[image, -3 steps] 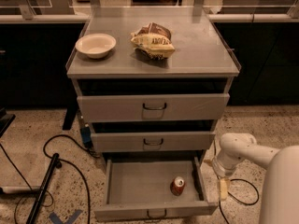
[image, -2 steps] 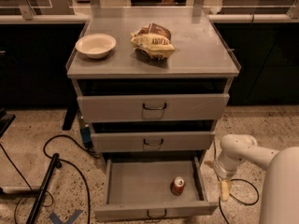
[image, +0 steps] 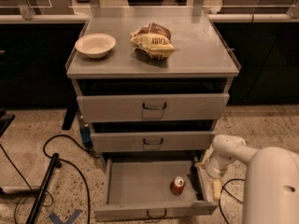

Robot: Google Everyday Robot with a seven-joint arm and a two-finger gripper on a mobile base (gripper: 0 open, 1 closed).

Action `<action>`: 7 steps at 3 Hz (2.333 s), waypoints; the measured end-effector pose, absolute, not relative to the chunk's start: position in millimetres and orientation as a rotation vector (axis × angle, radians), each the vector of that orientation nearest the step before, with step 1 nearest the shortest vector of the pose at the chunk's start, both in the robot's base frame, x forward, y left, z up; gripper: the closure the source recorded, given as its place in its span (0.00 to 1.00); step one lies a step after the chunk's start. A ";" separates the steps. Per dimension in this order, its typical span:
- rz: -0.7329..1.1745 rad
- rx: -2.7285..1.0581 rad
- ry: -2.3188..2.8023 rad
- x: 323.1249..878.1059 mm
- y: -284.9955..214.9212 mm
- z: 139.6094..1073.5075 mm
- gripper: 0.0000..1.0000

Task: Pick coke can from bottom drawer and place on counter

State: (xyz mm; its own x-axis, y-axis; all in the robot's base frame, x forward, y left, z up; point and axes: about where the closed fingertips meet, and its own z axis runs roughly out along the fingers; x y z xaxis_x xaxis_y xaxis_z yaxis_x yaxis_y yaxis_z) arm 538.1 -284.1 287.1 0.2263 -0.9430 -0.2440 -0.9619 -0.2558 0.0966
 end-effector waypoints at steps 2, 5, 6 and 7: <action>0.573 -2.427 1.570 547.2 -236.9 246.8 0.00; 0.397 -2.338 1.411 546.8 -198.7 213.6 0.00; 0.379 -2.330 1.402 550.8 -194.7 212.7 0.00; 0.380 -2.330 1.401 550.7 -194.6 212.7 0.00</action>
Offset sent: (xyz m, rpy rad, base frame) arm 0.0039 0.0436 -0.0322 0.1502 0.0385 0.0792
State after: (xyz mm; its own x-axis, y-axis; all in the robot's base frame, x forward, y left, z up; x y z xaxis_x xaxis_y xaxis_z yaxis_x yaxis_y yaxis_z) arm 550.7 -194.6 212.7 0.4625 -0.7795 -0.4224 -0.8862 -0.4218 -0.1918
